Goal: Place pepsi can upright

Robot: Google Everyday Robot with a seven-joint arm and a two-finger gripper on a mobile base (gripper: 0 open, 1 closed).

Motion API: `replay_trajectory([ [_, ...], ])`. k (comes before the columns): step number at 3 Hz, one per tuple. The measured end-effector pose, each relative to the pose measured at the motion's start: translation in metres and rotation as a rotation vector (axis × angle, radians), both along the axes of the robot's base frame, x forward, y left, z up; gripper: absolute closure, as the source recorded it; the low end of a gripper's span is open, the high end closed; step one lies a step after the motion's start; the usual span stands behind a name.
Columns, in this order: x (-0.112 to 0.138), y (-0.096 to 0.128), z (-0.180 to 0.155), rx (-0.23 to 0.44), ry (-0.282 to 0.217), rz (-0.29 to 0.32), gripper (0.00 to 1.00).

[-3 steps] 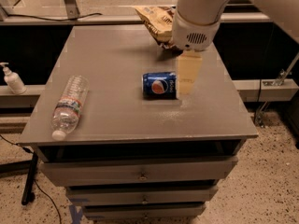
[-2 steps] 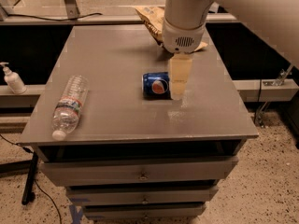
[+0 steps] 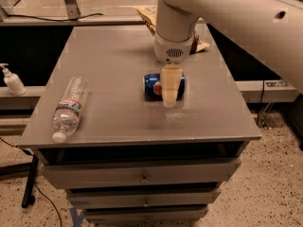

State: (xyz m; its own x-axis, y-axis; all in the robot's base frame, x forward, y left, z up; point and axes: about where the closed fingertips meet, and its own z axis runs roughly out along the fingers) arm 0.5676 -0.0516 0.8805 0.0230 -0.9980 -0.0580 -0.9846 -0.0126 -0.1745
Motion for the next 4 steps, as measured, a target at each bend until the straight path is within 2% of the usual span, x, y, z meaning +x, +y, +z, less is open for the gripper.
replay_trajectory([
  [2,0.013,0.009,-0.021,0.038,0.015,-0.024,0.00],
  [3,0.018,0.012,-0.029,0.030,0.023,-0.037,0.00],
  [4,0.022,0.018,-0.034,0.036,0.033,-0.029,0.18],
])
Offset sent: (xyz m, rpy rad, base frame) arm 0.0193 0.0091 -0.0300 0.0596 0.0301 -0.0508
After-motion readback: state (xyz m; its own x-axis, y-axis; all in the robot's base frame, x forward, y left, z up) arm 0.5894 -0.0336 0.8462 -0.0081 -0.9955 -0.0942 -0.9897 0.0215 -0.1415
